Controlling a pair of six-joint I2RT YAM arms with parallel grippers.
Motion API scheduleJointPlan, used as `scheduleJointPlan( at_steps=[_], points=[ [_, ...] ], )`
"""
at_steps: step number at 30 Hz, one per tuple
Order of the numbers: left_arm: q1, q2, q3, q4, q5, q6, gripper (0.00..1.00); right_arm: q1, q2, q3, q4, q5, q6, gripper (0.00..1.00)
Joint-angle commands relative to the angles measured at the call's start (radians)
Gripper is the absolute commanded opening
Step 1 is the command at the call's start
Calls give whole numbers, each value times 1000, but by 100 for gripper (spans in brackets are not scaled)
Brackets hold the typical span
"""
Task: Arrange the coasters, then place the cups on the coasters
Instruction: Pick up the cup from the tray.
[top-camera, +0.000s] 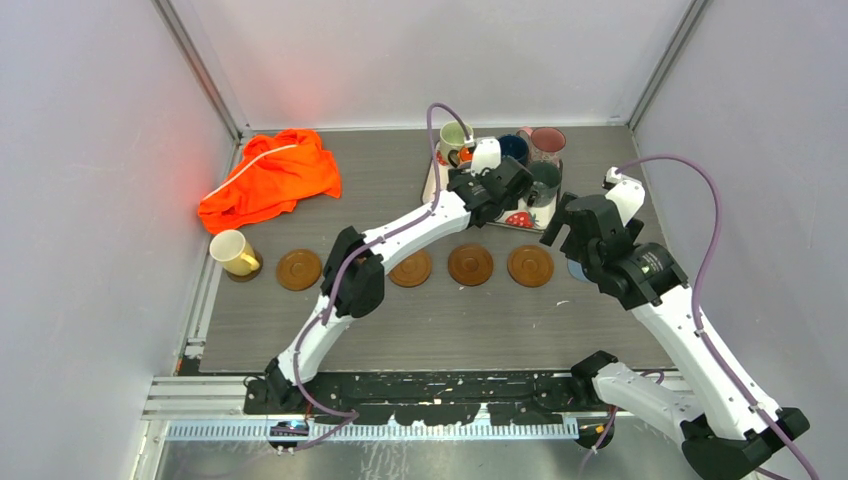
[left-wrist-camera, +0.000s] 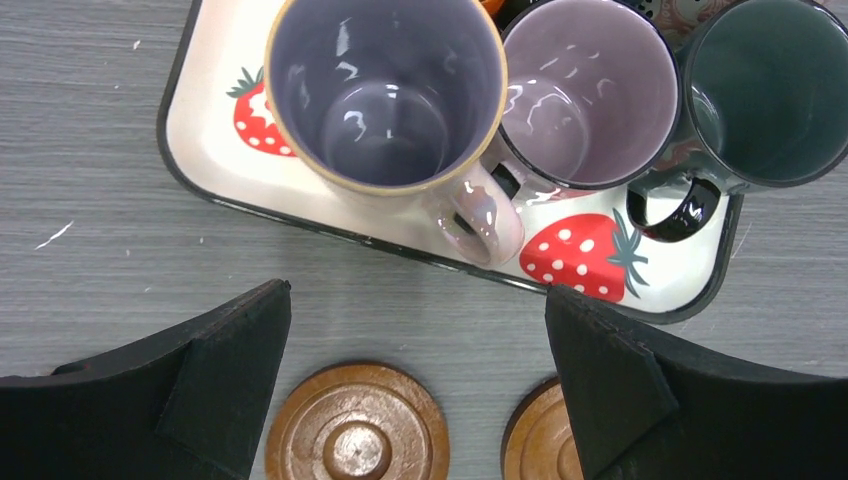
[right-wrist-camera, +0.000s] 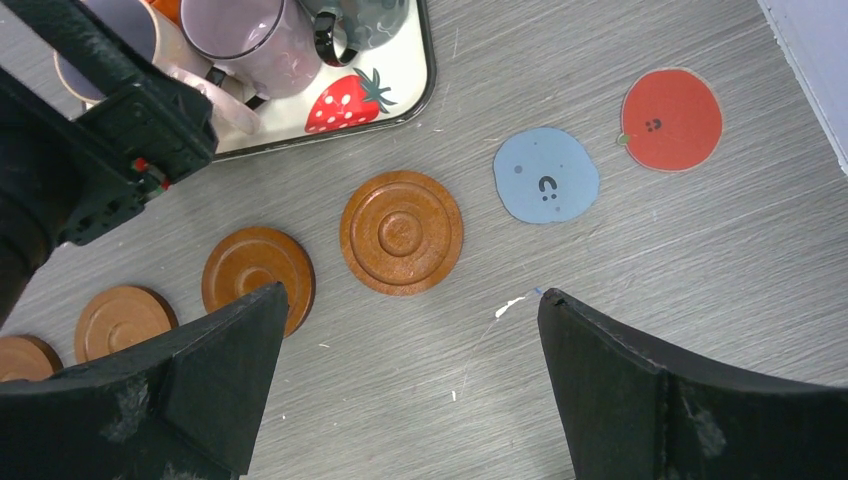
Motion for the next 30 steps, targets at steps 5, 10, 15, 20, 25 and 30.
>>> scheduleJointPlan(
  at_steps=[5, 10, 15, 20, 25, 30],
  points=[
    [2, 103, 142, -29, -54, 16, 100, 4, -26, 44, 0, 33, -17, 100],
    [3, 137, 164, -29, -65, 25, 100, 4, -19, 41, 4, 25, -22, 100],
    [10, 145, 172, -36, -78, 32, 100, 4, -17, 42, 4, 23, -27, 100],
    [24, 109, 124, -19, -78, 42, 100, 4, -9, 41, 11, 18, -28, 100],
    [41, 70, 66, 19, -57, 68, 100, 4, -1, 38, 18, 8, -24, 100],
    [45, 66, 63, 25, -54, 77, 99, 4, 3, 38, 19, 4, -23, 100]
  ],
)
